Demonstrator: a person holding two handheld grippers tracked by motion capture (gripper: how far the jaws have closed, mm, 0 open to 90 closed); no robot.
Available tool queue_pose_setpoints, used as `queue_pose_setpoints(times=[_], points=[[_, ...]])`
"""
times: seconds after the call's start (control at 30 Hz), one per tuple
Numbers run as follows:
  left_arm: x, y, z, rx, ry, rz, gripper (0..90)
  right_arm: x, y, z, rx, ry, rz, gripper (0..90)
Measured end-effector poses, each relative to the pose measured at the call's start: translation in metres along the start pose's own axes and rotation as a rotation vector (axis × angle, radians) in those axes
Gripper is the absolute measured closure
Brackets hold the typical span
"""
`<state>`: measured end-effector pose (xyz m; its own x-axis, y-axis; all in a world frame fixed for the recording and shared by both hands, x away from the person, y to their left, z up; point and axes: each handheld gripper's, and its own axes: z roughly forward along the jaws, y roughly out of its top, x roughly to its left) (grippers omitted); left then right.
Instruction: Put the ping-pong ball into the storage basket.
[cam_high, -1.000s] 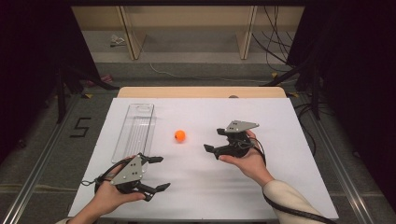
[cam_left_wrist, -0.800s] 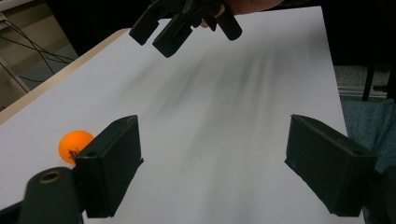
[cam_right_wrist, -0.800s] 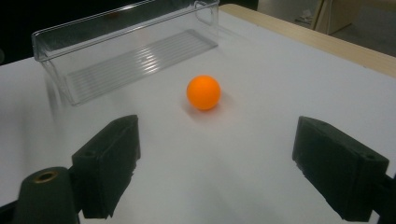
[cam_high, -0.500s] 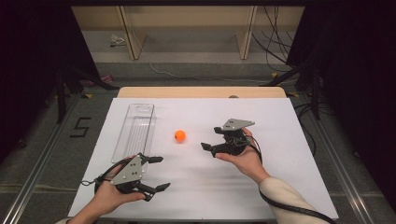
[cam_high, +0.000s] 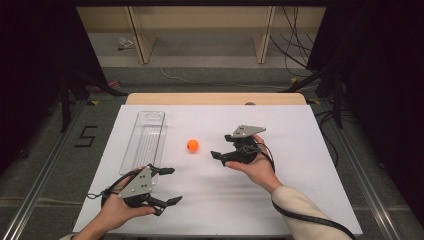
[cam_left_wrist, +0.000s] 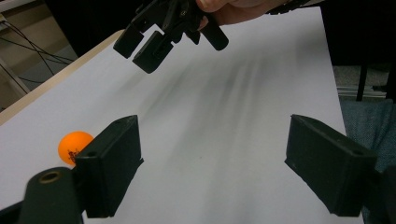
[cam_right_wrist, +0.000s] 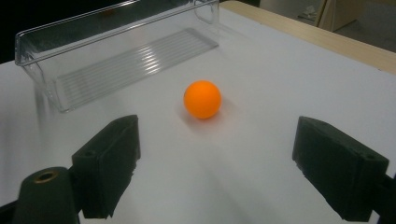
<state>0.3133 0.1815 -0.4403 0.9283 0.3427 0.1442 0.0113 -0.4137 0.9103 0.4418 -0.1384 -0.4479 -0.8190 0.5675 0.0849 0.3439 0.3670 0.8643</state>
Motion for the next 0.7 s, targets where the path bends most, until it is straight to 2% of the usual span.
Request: queue_pose_setpoints(times=[0.7], points=[[0.0,0.0,0.0,0.0,-0.004,0.001,17.7,-0.006,0.003,0.018,0.012,-0.002,0.013,16.1]])
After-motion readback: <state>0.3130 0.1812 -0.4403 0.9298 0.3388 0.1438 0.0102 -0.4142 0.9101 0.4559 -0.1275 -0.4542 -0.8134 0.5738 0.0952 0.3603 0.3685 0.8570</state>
